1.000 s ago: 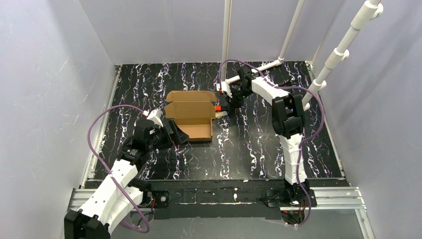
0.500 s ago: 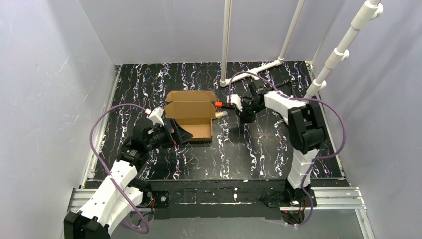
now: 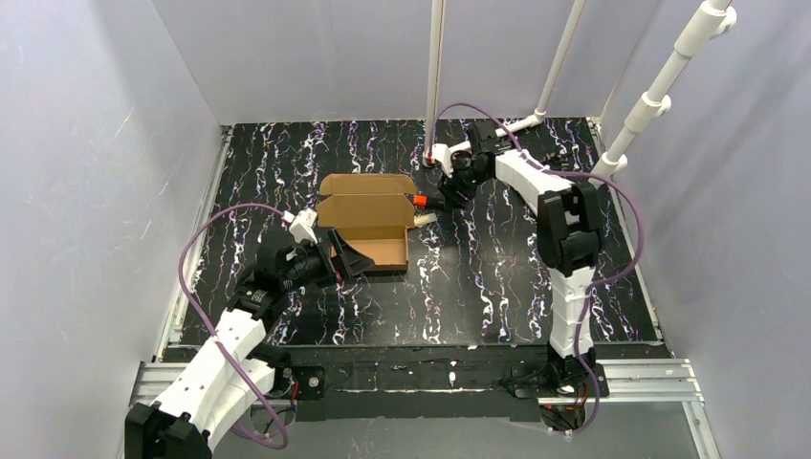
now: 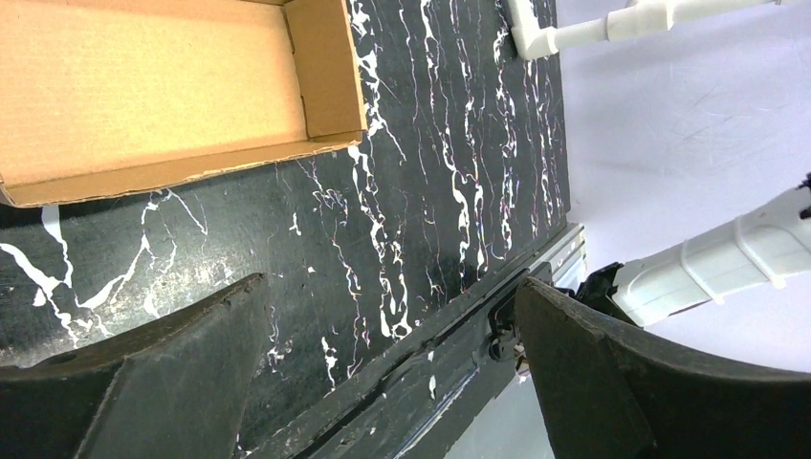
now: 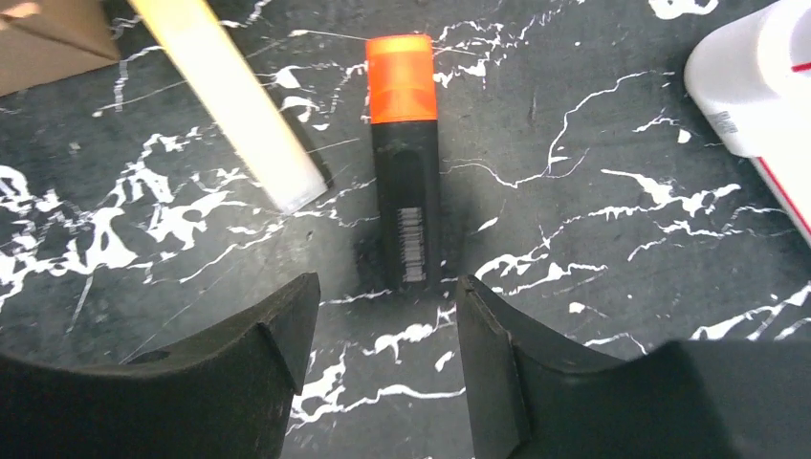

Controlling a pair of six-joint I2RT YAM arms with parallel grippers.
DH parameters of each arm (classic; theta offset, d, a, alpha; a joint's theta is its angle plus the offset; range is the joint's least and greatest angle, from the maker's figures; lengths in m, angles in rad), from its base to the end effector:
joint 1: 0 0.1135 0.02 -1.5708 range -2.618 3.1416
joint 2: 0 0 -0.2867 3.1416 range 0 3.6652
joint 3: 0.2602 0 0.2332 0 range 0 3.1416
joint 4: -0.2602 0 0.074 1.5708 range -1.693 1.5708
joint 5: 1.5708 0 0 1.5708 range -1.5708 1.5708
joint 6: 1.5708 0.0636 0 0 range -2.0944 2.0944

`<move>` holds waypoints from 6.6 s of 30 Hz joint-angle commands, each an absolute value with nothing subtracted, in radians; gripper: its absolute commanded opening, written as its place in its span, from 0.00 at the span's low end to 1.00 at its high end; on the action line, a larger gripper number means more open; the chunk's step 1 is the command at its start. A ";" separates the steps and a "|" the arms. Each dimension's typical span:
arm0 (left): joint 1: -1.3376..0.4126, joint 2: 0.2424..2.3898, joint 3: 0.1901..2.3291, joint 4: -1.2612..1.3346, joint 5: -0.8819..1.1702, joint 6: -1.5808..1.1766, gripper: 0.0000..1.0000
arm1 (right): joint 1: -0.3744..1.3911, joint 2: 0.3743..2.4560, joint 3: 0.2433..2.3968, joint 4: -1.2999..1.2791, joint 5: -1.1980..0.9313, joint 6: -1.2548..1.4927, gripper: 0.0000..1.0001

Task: Fold the paper box

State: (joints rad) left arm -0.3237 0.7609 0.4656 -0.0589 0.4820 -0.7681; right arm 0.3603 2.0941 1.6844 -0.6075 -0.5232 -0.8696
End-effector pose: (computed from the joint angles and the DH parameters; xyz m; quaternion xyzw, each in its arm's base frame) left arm 0.1496 -0.0813 0.2578 -0.0426 0.8074 -0.4555 0.3726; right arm 0.4209 0.1925 0.2173 -0.5938 0.7182 0.1743 0.3181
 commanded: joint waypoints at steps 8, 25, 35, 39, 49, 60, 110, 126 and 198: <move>-0.320 0.826 0.487 -0.010 0.510 -0.740 0.98 | 0.389 2.248 1.849 -0.693 -0.506 -0.869 0.62; -0.320 0.817 0.499 0.020 0.557 -0.750 0.99 | 0.390 2.202 1.732 -0.619 -0.444 -0.802 0.16; -0.337 0.786 0.482 0.031 0.586 -0.767 1.00 | 0.361 1.752 1.317 -0.541 -0.452 -0.722 0.01; -0.338 0.753 0.470 0.021 0.564 -0.769 0.99 | 0.364 1.598 1.229 -0.576 -0.535 -0.735 0.01; -0.339 0.634 0.457 -0.117 0.424 -0.762 0.99 | 0.695 1.731 1.493 -0.649 -0.474 -0.621 0.01; -0.339 0.506 0.460 -0.292 0.308 -0.745 0.99 | 0.859 2.016 1.838 -0.723 -0.315 -0.532 0.61; -0.339 0.579 0.532 -0.387 0.183 -0.668 0.99 | 0.517 1.965 1.142 0.094 -0.499 -0.598 0.46; -0.339 0.527 0.505 -0.374 0.201 -0.678 0.99 | 0.389 1.671 1.025 -0.142 -0.429 -0.650 0.12; -0.207 1.393 0.755 -0.061 0.123 -0.244 0.55 | 0.482 1.354 0.964 -0.407 -0.951 -0.680 0.96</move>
State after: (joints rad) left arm -0.2119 1.3811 0.7536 -0.0902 0.1349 -0.2577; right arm 0.4908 1.3510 0.9699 -0.4511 -0.9203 -0.6880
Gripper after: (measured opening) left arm 0.554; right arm 0.957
